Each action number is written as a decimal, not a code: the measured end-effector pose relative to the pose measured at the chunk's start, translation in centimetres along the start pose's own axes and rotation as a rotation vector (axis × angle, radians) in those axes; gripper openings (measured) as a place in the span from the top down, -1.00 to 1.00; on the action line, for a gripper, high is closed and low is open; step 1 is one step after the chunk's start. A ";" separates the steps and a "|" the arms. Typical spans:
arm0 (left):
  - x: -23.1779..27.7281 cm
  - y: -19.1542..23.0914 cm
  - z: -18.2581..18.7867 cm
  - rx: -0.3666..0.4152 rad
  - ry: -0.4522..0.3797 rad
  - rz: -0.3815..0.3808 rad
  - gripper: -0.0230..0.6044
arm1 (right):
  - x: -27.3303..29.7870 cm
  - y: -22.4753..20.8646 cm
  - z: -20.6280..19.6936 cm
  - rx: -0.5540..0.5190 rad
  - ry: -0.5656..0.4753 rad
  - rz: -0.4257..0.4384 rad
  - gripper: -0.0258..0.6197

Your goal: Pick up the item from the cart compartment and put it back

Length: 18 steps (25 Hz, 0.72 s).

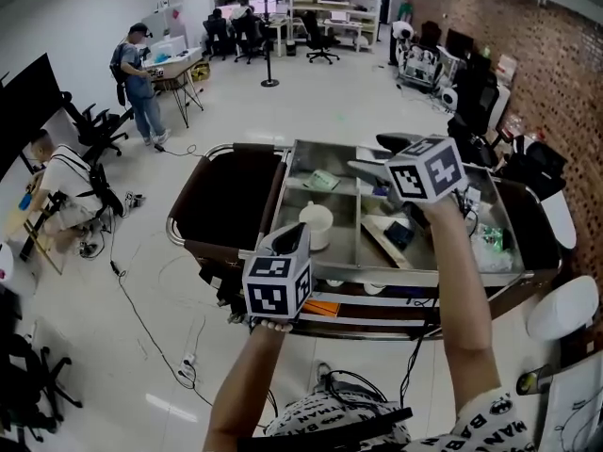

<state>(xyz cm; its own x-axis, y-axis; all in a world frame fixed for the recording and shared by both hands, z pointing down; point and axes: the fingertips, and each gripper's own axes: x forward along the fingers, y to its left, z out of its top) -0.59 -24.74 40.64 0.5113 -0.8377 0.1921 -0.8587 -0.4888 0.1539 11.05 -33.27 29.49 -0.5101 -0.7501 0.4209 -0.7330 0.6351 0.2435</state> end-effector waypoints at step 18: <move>7.7 5.3 2.7 -0.048 0.101 0.031 0.93 | 18.8 -2.9 -9.0 0.080 0.464 0.199 -0.24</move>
<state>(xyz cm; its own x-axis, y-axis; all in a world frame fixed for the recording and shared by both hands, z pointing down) -1.24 -34.46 40.29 0.4879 -0.8220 0.2937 -0.8725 -0.4491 0.1924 7.67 -47.54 44.51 -0.4028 -0.4437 0.8006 -0.6837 0.7273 0.0591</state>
